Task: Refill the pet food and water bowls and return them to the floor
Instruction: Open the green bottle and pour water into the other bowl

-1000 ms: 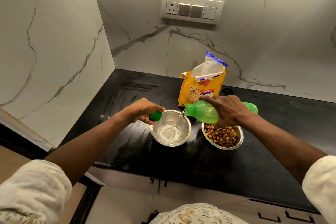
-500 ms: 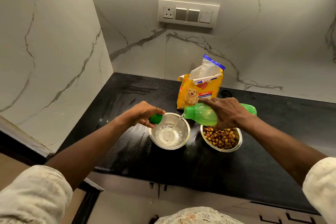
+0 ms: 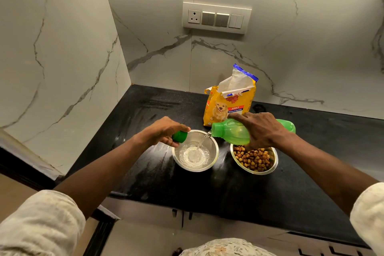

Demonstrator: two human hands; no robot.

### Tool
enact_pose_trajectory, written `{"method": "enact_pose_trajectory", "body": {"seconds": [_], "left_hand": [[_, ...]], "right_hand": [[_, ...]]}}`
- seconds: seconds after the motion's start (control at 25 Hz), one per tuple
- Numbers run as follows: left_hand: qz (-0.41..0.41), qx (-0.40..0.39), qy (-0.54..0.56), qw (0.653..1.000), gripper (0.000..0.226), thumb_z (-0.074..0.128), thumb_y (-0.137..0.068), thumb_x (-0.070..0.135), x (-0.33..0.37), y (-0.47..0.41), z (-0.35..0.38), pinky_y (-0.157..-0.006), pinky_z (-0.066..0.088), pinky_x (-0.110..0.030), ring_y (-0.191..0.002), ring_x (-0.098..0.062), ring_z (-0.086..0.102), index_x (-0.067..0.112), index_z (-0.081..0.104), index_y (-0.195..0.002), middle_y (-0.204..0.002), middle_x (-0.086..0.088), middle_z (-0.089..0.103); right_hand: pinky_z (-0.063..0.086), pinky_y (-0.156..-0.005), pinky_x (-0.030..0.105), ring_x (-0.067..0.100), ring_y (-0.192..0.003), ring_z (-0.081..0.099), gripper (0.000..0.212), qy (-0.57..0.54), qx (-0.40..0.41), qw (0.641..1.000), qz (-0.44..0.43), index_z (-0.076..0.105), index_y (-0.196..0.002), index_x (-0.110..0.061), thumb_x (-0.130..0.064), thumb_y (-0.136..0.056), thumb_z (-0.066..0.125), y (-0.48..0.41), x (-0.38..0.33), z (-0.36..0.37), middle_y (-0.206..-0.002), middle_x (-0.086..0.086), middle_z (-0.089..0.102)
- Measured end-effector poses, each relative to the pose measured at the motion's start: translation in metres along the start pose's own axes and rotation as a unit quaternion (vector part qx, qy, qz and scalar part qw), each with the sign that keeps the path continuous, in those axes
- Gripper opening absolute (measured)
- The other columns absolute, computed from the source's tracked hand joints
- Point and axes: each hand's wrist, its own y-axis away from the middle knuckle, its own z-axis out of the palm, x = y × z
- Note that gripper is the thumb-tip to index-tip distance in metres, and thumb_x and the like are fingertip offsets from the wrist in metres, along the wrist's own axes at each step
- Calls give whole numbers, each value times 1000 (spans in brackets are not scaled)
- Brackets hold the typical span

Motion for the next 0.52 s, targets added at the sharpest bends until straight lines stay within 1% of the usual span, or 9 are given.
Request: {"method": "enact_pose_trajectory", "body": {"seconds": [0.2, 0.32, 0.44, 0.52], "left_hand": [[-3, -2, 0, 1000, 31, 84, -85, 35, -2, 3, 0, -57, 62, -28, -79, -28, 79, 12, 69, -101, -114, -21, 68], [-4, -6, 4, 1000, 30, 84, -85, 34, -3, 4, 1, -56, 61, -27, -77, -28, 79, 13, 68, -98, -114, -21, 68], [-6, -9, 0, 1000, 33, 85, -84, 35, -4, 3, 2, -56, 62, -28, -76, -28, 80, 12, 69, -102, -115, -22, 68], [-7, -12, -2, 1000, 38, 85, -84, 36, -4, 4, 3, -57, 62, -28, -76, -28, 80, 10, 70, -108, -115, -22, 68]], "right_hand": [[55, -75, 32, 25, -88, 67, 125, 3, 1, 1000, -1, 6, -156, -40, -73, -60, 79, 4, -2, -1, -128, 6, 65], [57, -73, 34, 25, -85, 67, 125, 1, 4, 1000, 0, 6, -155, -41, -73, -58, 79, 5, -3, -2, -127, 6, 66], [55, -71, 32, 24, -85, 67, 126, 5, 2, 1000, 0, 6, -155, -41, -74, -58, 79, 7, -3, -2, -126, 6, 65], [52, -71, 31, 24, -87, 67, 126, 6, 4, 1000, 1, 5, -155, -41, -74, -57, 79, 8, -2, -2, -125, 5, 66]]}}
